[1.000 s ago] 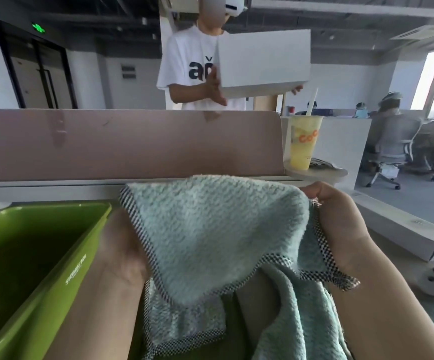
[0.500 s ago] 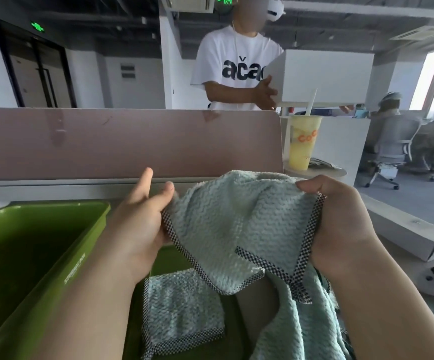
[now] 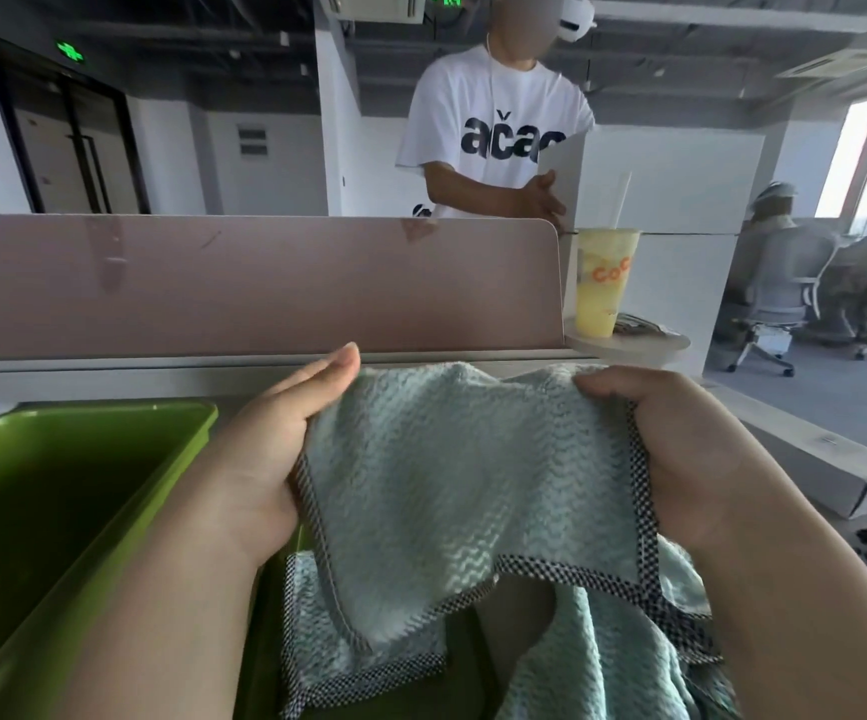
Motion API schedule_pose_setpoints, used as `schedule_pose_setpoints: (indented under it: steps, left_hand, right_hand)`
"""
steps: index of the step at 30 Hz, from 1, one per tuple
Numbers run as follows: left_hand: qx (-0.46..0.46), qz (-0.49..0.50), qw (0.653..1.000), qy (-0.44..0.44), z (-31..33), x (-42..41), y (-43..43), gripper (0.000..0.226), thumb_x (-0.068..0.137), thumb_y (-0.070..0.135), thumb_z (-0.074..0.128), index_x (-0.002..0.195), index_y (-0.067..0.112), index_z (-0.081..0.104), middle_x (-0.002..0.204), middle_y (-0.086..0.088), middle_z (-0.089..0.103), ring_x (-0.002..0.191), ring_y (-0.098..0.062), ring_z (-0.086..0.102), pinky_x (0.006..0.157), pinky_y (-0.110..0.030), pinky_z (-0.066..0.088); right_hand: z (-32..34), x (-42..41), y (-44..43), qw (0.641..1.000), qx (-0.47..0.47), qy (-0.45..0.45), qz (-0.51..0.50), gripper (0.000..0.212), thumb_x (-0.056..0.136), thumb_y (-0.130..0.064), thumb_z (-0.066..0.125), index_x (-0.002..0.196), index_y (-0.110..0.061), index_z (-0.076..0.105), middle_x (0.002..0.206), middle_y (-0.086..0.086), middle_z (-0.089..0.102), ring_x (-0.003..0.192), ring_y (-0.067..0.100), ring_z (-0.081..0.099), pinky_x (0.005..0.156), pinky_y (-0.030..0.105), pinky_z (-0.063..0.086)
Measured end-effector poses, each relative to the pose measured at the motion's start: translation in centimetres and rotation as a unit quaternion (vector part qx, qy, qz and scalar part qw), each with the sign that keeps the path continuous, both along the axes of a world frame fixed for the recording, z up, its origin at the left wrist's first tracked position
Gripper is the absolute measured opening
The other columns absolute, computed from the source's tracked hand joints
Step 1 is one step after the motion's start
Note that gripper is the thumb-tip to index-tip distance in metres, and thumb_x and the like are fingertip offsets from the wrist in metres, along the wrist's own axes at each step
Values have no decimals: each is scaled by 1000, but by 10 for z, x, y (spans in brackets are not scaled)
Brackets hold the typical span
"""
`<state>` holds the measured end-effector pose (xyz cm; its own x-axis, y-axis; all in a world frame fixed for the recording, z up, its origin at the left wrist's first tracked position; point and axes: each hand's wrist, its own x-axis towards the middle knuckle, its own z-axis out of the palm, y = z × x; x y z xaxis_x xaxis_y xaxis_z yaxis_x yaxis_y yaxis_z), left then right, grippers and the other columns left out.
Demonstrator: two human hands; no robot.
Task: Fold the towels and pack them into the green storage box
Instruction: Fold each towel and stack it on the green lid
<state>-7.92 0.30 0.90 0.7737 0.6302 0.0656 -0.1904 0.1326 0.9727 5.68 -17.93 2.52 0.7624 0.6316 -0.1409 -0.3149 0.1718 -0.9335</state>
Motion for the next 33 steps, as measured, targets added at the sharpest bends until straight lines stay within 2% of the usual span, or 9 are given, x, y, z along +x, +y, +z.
schedule_pose_setpoints:
  steps: [4,8,13,18,20,22,25,29,33]
  left_hand:
    - [33,-26,999,-21,-3,-6,8,64,61,7,67,119,34,65,115,-12,70,99,-22,70,83,-35,48]
    - [81,33,996,-15,-8,-4,13,49,86,0,58,116,38,65,116,-14,67,96,-21,68,83,-35,50]
    - [288,148,943,79,-19,-1,22,36,93,35,52,117,62,48,119,-2,64,112,-24,60,100,-51,45]
    - [338,201,914,97,-20,2,22,30,88,49,52,118,50,52,112,-2,68,106,-26,63,94,-51,48]
    - [336,233,909,75,-18,1,23,26,89,45,58,114,42,58,110,3,68,103,-22,64,91,-45,50]
    - [321,251,912,49,-16,0,21,22,86,44,63,107,39,63,94,5,70,88,-18,66,77,-39,53]
    - [313,285,906,16,-13,-2,17,15,82,41,69,94,32,68,71,9,64,70,-16,60,60,-31,43]
    - [278,284,917,-13,-12,-4,16,13,78,43,72,78,31,69,74,9,69,74,-16,62,67,-31,45]
    - [254,256,932,-21,-10,-6,18,7,80,30,73,74,32,70,82,10,72,80,-10,62,71,-24,43]
  right_hand:
    - [2,0,-2,1000,20,-7,4,30,85,-17,57,110,-4,68,89,13,68,66,25,63,61,33,53]
    - [6,1,-8,998,63,-16,19,19,86,-17,56,98,-8,68,80,9,71,60,21,65,54,27,55]
    - [8,0,-11,998,52,-32,28,22,88,-10,54,104,-3,66,77,12,70,55,21,67,49,29,57]
    - [9,3,-15,998,41,-45,-2,22,87,-7,55,103,1,67,83,16,73,57,23,69,49,31,57]
    - [9,6,-17,997,42,-66,-12,24,86,-4,55,105,4,67,85,15,74,60,23,70,50,29,57]
    - [8,7,-18,995,35,-88,-30,26,84,-1,56,108,7,65,90,16,73,64,22,70,52,28,58]
    - [7,9,-20,991,44,-97,-79,31,81,5,60,109,-5,66,89,13,74,60,18,70,48,25,55]
    - [4,10,-18,983,29,-145,-107,22,82,6,61,87,-12,72,60,0,71,51,12,65,46,18,52]
    - [1,15,-20,971,7,-204,-125,18,78,5,66,78,-11,74,69,-1,73,68,13,66,66,22,54]
